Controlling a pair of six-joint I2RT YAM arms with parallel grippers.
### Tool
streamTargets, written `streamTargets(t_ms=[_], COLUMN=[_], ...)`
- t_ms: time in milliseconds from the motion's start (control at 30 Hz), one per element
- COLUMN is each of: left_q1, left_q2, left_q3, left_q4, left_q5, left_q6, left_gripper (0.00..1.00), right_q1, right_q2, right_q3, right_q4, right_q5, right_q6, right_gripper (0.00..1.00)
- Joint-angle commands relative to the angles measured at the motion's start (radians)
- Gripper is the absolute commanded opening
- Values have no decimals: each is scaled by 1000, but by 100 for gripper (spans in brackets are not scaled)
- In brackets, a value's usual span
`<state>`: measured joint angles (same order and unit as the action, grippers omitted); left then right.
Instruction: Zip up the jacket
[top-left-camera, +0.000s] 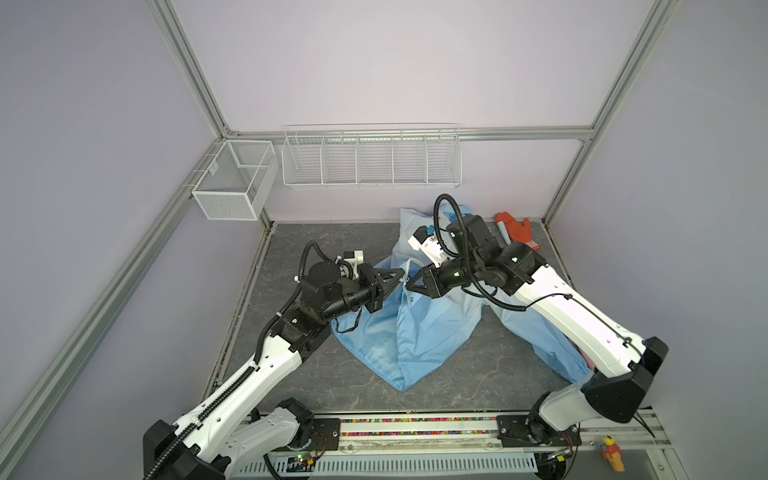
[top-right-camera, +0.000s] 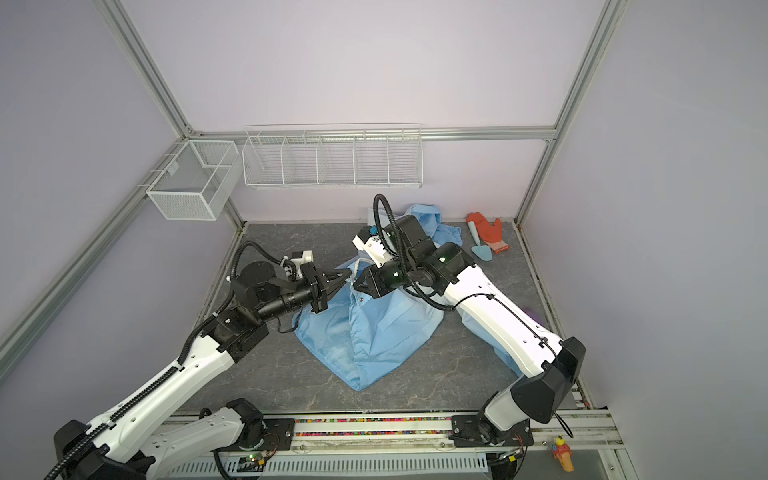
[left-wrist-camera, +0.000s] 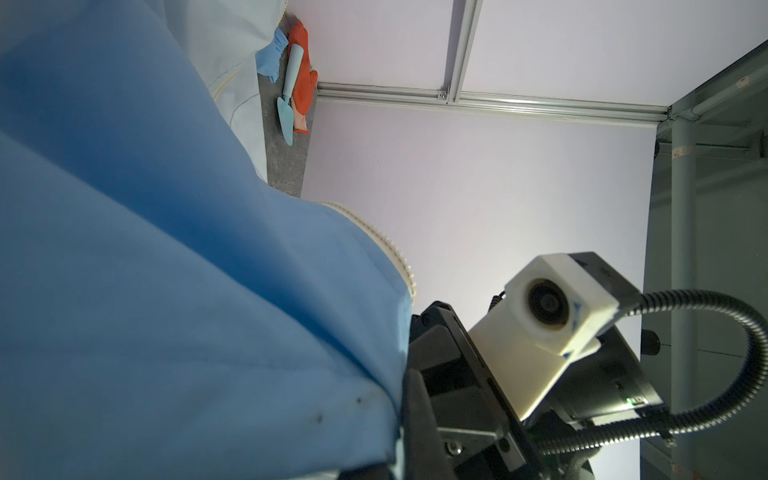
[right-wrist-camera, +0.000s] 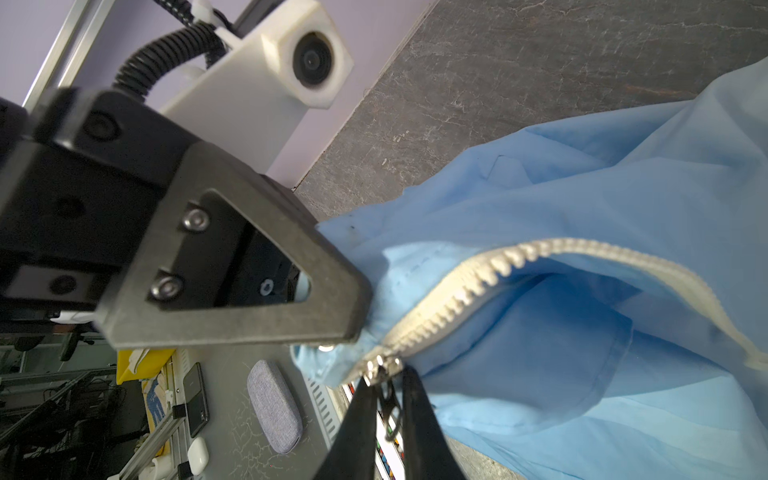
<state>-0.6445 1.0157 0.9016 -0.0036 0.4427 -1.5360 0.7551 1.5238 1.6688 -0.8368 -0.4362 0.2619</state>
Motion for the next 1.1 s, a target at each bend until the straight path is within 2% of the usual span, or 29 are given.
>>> streamTargets(t_ms=[0, 267, 600, 800, 967, 1000, 1067], left_q1=[-7, -12, -12, -12, -12, -12, -12], left_q2=[-17, -27, -57, -55, -63, -69, -82], left_q3=[47, 42, 53, 47, 33, 27, 15], left_q4=[56, 43, -104, -99, -93, -92, -103], left_q5=[16, 17, 60, 46, 30, 25, 12], left_q6=[0, 4, 52, 60, 73, 71, 70], left_gripper=[0, 0, 0, 0, 0, 1, 20], right_q1=[5, -2, -51, -21, 7, 8, 9], right_q2=[-34, -29, -27, -22, 6, 6, 9], right_q3=[-15, 0, 24, 45, 77, 75, 70], right_q4=[33, 48, 14, 19, -28, -26, -15], right_q5=[-16, 8, 113, 30, 8, 8, 1], right_q6=[1, 3, 19, -2, -14, -9, 5], right_gripper=[16, 7, 7, 7, 7, 7, 7])
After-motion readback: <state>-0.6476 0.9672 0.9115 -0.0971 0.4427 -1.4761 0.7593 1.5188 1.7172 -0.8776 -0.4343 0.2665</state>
